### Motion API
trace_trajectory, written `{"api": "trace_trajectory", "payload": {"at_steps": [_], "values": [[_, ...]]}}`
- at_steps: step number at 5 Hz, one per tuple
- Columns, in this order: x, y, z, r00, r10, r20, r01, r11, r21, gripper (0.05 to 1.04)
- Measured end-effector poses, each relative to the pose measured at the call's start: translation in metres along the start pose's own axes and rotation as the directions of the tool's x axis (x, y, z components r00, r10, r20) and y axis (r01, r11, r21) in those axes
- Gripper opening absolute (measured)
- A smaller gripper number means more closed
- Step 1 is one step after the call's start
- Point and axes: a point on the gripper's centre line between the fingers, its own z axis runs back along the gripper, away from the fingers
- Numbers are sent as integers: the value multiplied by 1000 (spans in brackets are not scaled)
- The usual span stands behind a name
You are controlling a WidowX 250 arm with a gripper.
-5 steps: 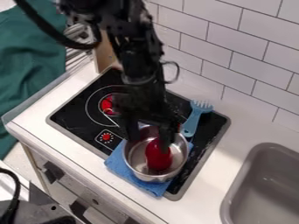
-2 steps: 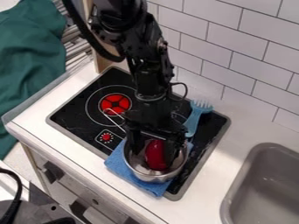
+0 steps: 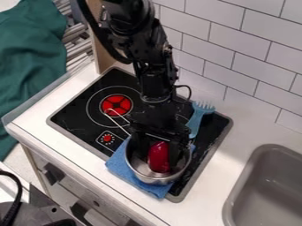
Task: Take the red object out of the pot and put it on the top of the burner
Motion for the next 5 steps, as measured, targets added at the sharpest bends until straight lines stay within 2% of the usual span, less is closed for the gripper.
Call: {"api": "trace_trajectory", "payload": {"at_steps": [1,2,3,4,5], "values": [[6,0,-3,1000,5,1,-5,1000,2,750],[7,0,-4,1000,2,0,-2,1000,5,748],[5,0,-1,1000,10,22,-10,1000,11,747],[6,-2,12,998,4,67,-6,1000,23,745],[21,-8,30,993,-50,107,44,998,50,744]]}}
